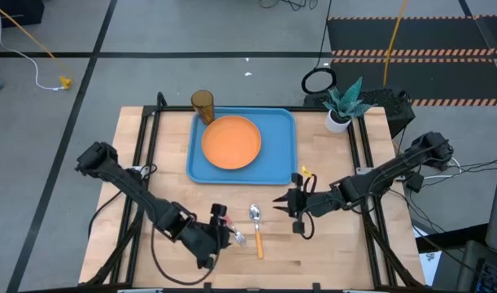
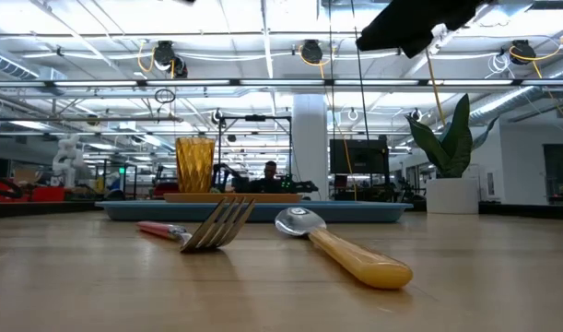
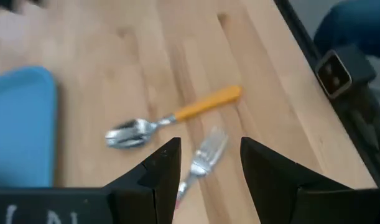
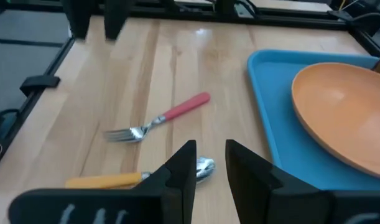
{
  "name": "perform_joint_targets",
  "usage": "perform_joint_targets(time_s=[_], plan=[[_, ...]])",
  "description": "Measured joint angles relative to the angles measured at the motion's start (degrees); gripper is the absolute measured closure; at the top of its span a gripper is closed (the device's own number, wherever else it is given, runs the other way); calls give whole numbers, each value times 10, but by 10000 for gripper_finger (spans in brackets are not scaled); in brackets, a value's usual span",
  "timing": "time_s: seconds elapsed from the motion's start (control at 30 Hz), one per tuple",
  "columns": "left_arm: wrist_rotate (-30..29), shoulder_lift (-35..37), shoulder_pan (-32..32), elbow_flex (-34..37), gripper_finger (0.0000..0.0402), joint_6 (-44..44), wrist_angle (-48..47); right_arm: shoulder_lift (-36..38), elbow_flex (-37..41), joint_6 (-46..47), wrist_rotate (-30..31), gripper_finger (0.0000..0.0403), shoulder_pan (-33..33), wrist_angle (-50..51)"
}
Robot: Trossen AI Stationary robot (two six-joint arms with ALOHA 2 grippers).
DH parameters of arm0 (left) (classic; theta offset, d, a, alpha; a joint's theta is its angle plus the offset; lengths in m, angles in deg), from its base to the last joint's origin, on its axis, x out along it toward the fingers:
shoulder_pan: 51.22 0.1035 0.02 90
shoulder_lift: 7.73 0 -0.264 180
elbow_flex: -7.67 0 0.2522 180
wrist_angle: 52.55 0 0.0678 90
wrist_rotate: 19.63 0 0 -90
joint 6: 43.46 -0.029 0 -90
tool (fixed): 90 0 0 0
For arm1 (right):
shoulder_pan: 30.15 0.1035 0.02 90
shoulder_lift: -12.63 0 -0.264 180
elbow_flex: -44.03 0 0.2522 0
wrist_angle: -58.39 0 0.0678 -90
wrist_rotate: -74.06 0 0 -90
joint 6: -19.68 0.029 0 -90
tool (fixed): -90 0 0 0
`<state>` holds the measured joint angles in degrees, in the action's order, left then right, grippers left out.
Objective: Pick and place plate/cup/fork/spoon on tray
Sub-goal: Put the pink fork on the right side of the orange plate
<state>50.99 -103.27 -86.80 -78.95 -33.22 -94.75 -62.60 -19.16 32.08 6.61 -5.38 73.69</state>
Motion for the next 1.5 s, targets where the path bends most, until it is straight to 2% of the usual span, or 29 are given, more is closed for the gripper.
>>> perform_joint_targets(time_s=[0.2,0.43,0.8,0.93,1.07,1.23,1.33,1.5], plan=[[20,-48,-1,0,232,-1,-30,-1,0,17,2,324,0,-5],[23,-90,21,0,232,-46,-30,0,0,39,2,324,1,-5],[96,-160,89,0,232,-142,-30,-16,0,60,2,324,1,-1],[111,-170,110,0,232,-158,-30,-34,0,59,0,324,1,1],[157,-170,127,7,232,-175,-29,-44,0,58,-2,324,1,7],[168,-169,134,14,232,-195,-27,-42,0,48,-1,324,9,8],[169,-168,134,18,246,-206,-21,-39,0,40,-1,324,12,3],[174,-169,133,18,304,-207,-14,-40,0,24,0,324,12,4]])
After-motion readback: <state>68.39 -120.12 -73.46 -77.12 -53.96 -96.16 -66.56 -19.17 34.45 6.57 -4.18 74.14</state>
